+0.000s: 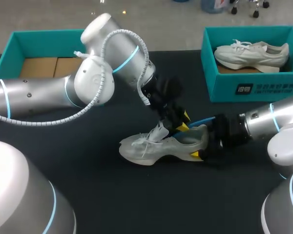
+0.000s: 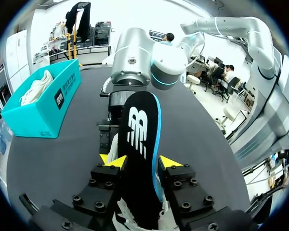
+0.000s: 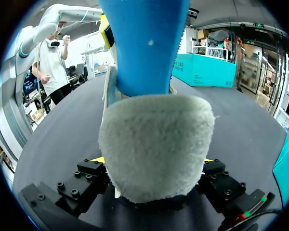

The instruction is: Take the shoe out of the shoebox, open the shoe tongue, remove and reinsert the insole, then place the shoe into the shoebox

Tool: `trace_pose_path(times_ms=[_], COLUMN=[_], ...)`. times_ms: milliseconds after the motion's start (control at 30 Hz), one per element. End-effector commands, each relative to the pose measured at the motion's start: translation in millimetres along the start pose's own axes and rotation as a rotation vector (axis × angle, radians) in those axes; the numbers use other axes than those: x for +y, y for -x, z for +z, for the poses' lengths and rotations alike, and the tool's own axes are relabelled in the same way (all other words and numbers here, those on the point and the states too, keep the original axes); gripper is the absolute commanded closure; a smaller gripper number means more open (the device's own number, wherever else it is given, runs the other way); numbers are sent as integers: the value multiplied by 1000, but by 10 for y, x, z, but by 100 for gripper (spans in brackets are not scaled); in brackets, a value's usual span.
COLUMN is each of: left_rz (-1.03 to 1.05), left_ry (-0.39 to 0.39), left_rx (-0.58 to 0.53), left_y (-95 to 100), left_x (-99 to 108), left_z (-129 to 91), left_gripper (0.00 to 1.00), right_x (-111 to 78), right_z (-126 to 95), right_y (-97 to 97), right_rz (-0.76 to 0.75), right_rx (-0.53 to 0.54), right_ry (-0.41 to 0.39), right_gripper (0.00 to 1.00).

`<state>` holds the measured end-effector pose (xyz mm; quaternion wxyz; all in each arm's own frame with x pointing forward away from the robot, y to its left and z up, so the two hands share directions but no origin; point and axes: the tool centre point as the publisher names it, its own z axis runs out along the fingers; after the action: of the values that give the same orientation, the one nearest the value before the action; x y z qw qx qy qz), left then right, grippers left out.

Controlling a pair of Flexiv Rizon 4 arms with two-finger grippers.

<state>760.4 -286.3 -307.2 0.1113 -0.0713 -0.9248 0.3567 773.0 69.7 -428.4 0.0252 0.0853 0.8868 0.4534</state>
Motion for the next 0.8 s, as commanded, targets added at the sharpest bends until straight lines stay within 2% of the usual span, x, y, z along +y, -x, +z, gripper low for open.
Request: trace_pose_path(times_ms=[33, 267, 367, 800], left_rz=[5, 5, -9, -18], left_ry=[19, 50, 89, 106], left_rx=[-57, -137, -210, -252], left_y=[-129, -173, -147, -46], left_x=[-5, 33, 69, 163], left_z=[52, 78, 93, 105], left_gripper=[61, 60, 61, 65], right_x=[-49, -49, -49, -49], right_z=[51, 51, 51, 51], right_y=[3, 3, 3, 3], right_rz=[1, 1, 1, 1], right_rx=[0, 0, 0, 0], right_ry=[-3, -3, -3, -3], right_gripper=[100, 100, 100, 100])
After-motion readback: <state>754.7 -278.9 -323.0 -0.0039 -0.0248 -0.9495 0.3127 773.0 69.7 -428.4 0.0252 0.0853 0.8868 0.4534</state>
